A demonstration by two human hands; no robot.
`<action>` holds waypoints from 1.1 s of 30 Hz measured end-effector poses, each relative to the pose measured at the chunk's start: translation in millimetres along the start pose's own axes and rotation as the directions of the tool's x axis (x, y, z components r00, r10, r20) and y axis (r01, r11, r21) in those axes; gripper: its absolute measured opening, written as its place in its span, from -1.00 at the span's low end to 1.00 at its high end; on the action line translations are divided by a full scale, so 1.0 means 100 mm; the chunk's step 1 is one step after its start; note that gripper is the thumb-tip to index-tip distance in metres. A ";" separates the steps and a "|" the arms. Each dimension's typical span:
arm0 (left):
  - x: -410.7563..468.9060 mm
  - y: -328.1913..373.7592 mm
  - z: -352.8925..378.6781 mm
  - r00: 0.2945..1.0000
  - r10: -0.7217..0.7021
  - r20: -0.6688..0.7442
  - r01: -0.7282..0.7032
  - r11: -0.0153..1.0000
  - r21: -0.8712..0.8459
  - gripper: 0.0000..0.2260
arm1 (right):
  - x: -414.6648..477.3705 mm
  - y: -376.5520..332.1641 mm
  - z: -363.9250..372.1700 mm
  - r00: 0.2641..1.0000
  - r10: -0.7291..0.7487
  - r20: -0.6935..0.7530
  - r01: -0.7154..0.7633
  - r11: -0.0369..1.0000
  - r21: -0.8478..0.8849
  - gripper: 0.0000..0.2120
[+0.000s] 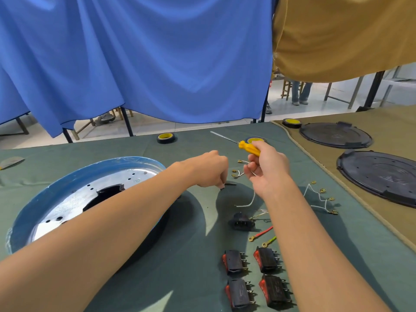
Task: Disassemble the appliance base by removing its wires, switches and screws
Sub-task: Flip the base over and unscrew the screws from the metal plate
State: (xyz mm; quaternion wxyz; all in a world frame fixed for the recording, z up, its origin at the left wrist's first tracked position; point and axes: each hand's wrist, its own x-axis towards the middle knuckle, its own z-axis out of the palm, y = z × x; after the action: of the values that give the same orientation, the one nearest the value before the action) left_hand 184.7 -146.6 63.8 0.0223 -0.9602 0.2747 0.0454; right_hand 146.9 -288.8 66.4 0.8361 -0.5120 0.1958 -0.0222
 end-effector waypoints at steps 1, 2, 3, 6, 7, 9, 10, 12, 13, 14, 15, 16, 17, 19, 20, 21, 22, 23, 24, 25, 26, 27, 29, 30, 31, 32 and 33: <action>0.03 0.06 0.00 1.000 0.012 -0.010 -0.012 1.000 0.001 -0.85 | 0.00 -0.01 -0.01 1.000 0.001 -0.004 -0.001 1.000 0.002 -0.87; 0.06 0.11 0.00 1.000 0.023 -0.020 -0.023 1.000 0.003 -0.85 | 0.01 -0.01 -0.02 1.000 0.002 -0.006 -0.002 1.000 0.003 -0.87; 0.09 0.17 0.00 0.999 0.034 -0.029 -0.033 0.999 0.010 -0.84 | 0.01 -0.02 -0.03 1.000 0.004 -0.008 -0.004 1.000 0.003 -0.87; 0.14 0.27 0.00 0.998 0.040 -0.041 -0.039 0.999 0.034 -0.81 | 0.01 -0.03 -0.04 1.000 0.010 -0.015 -0.010 1.000 0.002 -0.87; 0.14 0.29 0.01 0.998 0.036 -0.043 -0.034 0.999 0.035 -0.80 | 0.01 -0.04 -0.04 1.000 0.012 -0.017 -0.012 1.000 0.001 -0.87; 0.14 0.30 0.02 0.998 0.032 -0.052 -0.030 0.999 0.038 -0.79 | 0.01 -0.04 -0.04 1.000 0.015 -0.016 -0.015 1.000 0.001 -0.86; 0.13 0.31 0.03 0.998 0.028 -0.059 -0.026 0.999 0.042 -0.78 | 0.01 -0.04 -0.04 1.000 0.015 -0.012 -0.015 1.000 0.004 -0.86; 0.11 0.31 0.05 0.997 0.019 -0.072 -0.014 0.998 0.065 -0.78 | 0.01 -0.04 -0.04 1.000 0.016 -0.009 -0.016 1.000 0.010 -0.86; 0.10 0.31 0.05 0.997 0.019 -0.076 -0.013 0.997 0.082 -0.78 | 0.01 -0.04 -0.04 1.000 0.016 -0.012 -0.016 1.000 0.012 -0.85; 0.09 0.30 0.06 0.997 0.020 -0.078 -0.013 0.995 0.096 -0.78 | 0.01 -0.04 -0.04 1.000 0.015 -0.014 -0.015 1.000 0.013 -0.86; 0.08 0.29 0.06 0.997 0.021 -0.077 -0.013 0.994 0.109 -0.78 | 0.01 -0.04 -0.04 1.000 0.016 -0.016 -0.015 1.000 0.013 -0.86; 0.07 0.29 0.06 0.997 0.020 -0.074 -0.011 0.993 0.119 -0.77 | 0.01 -0.04 -0.04 1.000 0.016 -0.015 -0.016 1.000 0.014 -0.86; 0.06 0.28 0.05 0.997 0.019 -0.072 -0.010 0.992 0.128 -0.77 | 0.00 -0.04 -0.04 1.000 0.017 -0.015 -0.016 1.000 0.014 -0.86; 0.04 0.26 0.03 0.997 0.018 -0.073 -0.008 0.990 0.138 -0.76 | 0.00 -0.04 -0.04 1.000 0.015 -0.015 -0.014 1.000 0.015 -0.86; 0.03 0.26 0.03 0.997 0.018 -0.075 -0.008 0.991 0.137 -0.76 | 0.00 -0.04 -0.05 1.000 0.013 -0.015 -0.013 1.000 0.014 -0.86; 0.02 0.25 0.03 0.997 0.019 -0.081 -0.008 0.991 0.133 -0.77 | -0.01 -0.04 -0.05 1.000 0.012 -0.015 -0.012 1.000 0.013 -0.86; 0.02 0.25 0.03 0.996 0.020 -0.088 -0.009 0.992 0.125 -0.77 | -0.01 -0.04 -0.05 1.000 0.010 -0.016 -0.010 1.000 0.010 -0.86; 0.02 0.25 0.03 0.995 0.022 -0.098 -0.011 0.993 0.117 -0.76 | -0.02 -0.04 -0.05 1.000 0.008 -0.017 -0.008 1.000 0.007 -0.86; 0.02 0.26 0.04 0.994 0.027 -0.107 -0.015 0.994 0.109 -0.75 | -0.02 -0.04 -0.05 1.000 0.005 -0.018 -0.005 1.000 0.004 -0.85; 0.03 0.27 0.04 0.993 0.034 -0.114 -0.022 0.994 0.105 -0.73 | -0.02 -0.04 -0.06 1.000 0.002 -0.019 -0.002 1.000 0.001 -0.85; 0.04 0.28 0.04 0.992 0.044 -0.120 -0.031 0.994 0.107 -0.73 | -0.02 -0.05 -0.06 1.000 0.000 -0.022 0.000 1.000 0.000 -0.84; 0.04 0.30 0.04 0.991 0.056 -0.124 -0.041 0.992 0.118 -0.73 | -0.01 -0.05 -0.07 1.000 -0.002 -0.027 0.002 1.000 0.003 -0.85; 0.04 0.32 0.05 0.988 0.081 -0.135 -0.059 0.985 0.163 -0.77 | -0.01 -0.06 -0.08 0.999 -0.004 -0.037 0.004 1.000 0.012 -0.86; 0.04 0.32 0.06 0.986 0.088 -0.142 -0.061 0.981 0.184 -0.79 | 0.00 -0.06 -0.08 0.999 -0.004 -0.041 0.004 1.000 0.011 -0.86; 0.04 0.32 0.07 0.985 0.088 -0.152 -0.057 0.979 0.196 -0.80 | 0.00 -0.07 -0.09 0.999 -0.002 -0.045 0.002 1.000 0.007 -0.86; 0.04 0.31 0.07 0.983 0.082 -0.161 -0.049 0.979 0.200 -0.81 | 0.01 -0.07 -0.09 0.999 0.002 -0.047 -0.001 1.000 0.003 -0.85; 0.03 0.30 0.08 0.983 0.075 -0.169 -0.040 0.978 0.203 -0.81 | 0.02 -0.07 -0.09 0.999 0.005 -0.049 -0.005 1.000 0.001 -0.85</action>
State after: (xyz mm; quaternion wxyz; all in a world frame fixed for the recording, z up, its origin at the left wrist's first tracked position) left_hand 171.3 -173.1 55.3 0.0924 -0.9450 0.3065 -0.0666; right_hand 146.2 -299.9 68.1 0.8314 -0.5103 0.2174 -0.0327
